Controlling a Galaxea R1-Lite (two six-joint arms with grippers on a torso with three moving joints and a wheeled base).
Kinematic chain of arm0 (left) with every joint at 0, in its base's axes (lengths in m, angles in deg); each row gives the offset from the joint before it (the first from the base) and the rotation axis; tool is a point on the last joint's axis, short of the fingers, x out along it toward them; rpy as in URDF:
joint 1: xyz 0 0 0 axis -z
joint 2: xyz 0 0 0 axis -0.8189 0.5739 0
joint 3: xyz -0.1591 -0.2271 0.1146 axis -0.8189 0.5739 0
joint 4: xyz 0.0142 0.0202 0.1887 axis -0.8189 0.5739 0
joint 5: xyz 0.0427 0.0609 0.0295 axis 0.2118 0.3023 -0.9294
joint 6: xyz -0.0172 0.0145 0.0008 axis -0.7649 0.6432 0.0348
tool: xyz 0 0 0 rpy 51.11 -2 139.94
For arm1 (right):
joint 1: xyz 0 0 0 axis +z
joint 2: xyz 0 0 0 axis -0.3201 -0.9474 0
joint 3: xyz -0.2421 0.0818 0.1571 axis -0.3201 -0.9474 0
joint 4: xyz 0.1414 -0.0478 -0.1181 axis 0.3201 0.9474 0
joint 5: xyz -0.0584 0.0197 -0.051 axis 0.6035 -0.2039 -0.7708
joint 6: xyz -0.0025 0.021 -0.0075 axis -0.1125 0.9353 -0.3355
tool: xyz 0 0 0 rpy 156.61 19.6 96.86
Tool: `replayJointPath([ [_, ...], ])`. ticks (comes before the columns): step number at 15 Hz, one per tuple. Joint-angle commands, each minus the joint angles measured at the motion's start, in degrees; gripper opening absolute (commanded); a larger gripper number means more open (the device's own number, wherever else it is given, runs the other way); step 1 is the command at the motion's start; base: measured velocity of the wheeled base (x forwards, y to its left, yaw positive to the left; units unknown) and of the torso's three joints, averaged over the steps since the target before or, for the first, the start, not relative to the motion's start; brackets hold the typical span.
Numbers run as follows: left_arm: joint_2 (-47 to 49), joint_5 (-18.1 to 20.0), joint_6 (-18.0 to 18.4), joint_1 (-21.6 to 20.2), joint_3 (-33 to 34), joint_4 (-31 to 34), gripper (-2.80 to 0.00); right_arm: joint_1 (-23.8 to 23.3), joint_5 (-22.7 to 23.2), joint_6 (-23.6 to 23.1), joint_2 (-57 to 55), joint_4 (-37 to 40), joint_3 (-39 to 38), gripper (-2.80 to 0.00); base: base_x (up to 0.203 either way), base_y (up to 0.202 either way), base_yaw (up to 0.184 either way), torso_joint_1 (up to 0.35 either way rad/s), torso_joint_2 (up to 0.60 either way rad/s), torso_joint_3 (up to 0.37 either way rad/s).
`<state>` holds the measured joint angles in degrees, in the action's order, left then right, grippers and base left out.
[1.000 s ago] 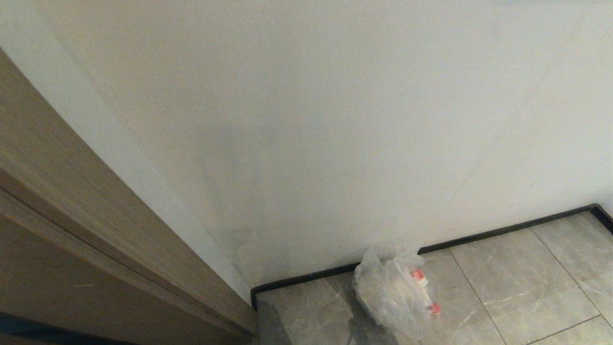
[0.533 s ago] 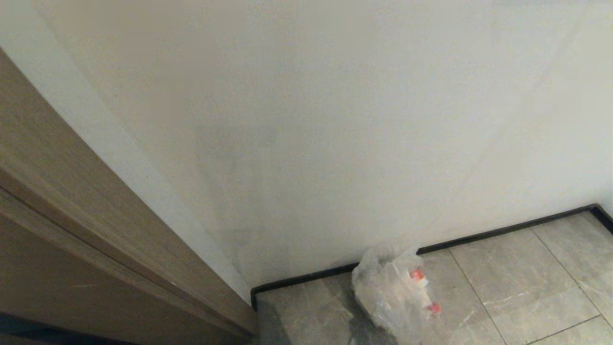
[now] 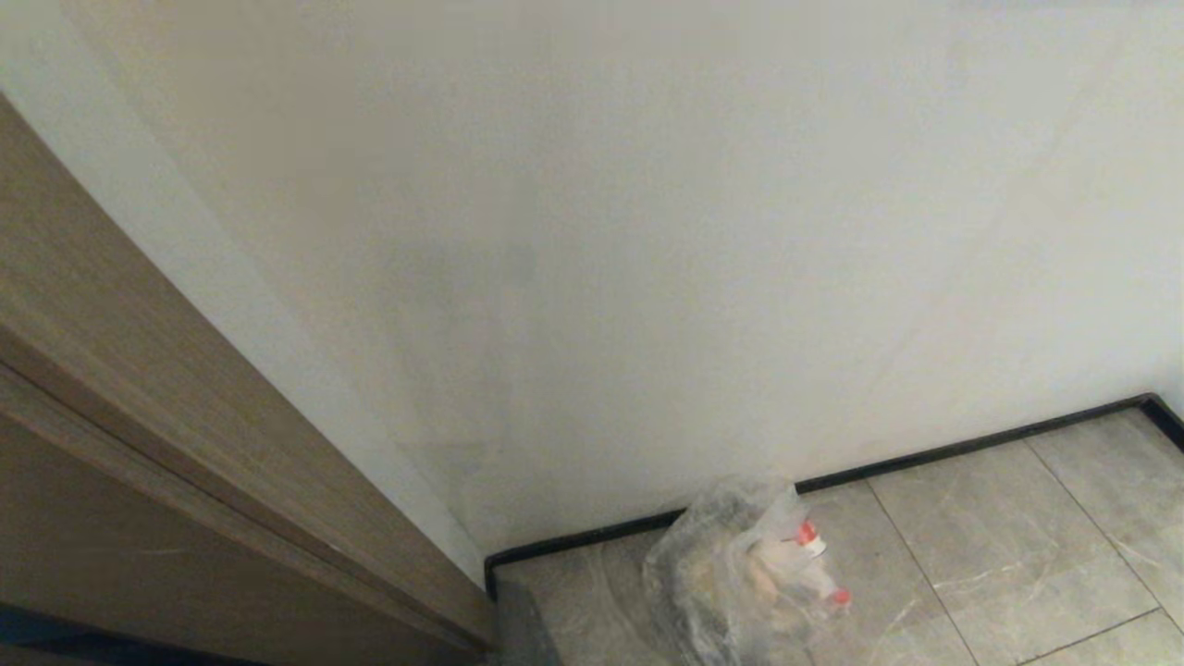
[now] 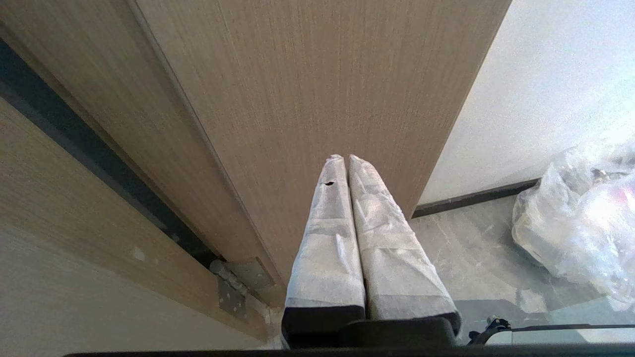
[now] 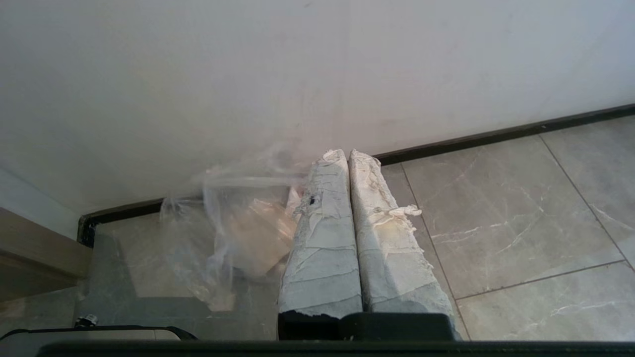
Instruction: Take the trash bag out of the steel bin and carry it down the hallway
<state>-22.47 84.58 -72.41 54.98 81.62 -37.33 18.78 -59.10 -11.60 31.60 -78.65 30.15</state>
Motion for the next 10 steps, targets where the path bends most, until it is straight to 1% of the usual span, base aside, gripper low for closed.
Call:
replayJointPath([
  [1, 0.0, 0.0, 0.0, 0.0, 0.0, 0.0, -2.80, 0.0, 0.0, 0.0, -0.1, 0.1, 0.0, -2.80, 0.000, 0.000, 0.000, 0.000, 0.00, 0.000],
  [10, 0.0, 0.0, 0.0, 0.0, 0.0, 0.0, -2.80, 0.0, 0.0, 0.1, -0.1, 0.1, 0.0, -2.80, 0.000, 0.000, 0.000, 0.000, 0.00, 0.000],
])
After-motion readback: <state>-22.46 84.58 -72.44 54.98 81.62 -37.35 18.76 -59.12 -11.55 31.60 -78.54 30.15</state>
